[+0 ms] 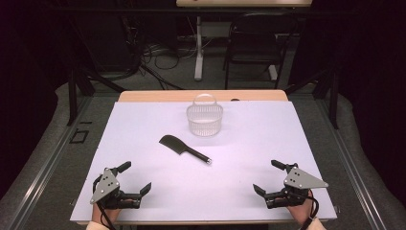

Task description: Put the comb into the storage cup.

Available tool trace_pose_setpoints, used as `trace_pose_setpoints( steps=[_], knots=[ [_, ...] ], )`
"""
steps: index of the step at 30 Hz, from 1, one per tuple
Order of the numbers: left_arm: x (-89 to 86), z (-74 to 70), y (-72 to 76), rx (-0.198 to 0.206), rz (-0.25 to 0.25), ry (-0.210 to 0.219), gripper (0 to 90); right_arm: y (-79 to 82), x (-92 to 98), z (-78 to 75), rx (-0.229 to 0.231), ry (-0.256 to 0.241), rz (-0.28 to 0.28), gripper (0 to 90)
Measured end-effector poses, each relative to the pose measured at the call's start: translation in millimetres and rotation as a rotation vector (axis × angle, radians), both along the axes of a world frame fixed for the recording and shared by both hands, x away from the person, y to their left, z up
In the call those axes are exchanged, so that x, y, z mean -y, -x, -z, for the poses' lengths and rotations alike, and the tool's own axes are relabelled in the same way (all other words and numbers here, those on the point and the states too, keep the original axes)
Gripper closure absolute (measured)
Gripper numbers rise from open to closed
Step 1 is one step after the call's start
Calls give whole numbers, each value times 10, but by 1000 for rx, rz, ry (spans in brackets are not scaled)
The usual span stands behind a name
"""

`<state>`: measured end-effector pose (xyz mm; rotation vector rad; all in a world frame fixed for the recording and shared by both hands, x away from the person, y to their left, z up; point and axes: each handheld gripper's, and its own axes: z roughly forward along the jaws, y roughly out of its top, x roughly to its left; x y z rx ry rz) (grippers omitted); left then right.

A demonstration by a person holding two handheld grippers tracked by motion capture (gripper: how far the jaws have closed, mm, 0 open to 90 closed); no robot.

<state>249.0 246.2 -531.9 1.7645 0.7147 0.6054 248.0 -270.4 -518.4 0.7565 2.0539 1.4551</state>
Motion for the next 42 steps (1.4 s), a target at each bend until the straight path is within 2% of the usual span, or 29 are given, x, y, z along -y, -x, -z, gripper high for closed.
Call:
trace_pose_setpoints(
  steps=[13,17,23,33,42],
  knots=[
    [30,-16,-25,-7,5,-22,2,-11,-1,8,-3,5,5,0],
    [69,-26,-56,-13,16,-15,2,-14,-5,10,-6,8,5,0],
    [159,-28,-101,-27,42,-28,2,-16,-4,15,-7,9,5,0],
    [209,-39,-149,-30,48,-23,2,-23,-6,18,-11,16,6,0],
    [318,-41,-235,-38,54,-38,2,-21,-6,18,-11,17,7,0]
  ],
)
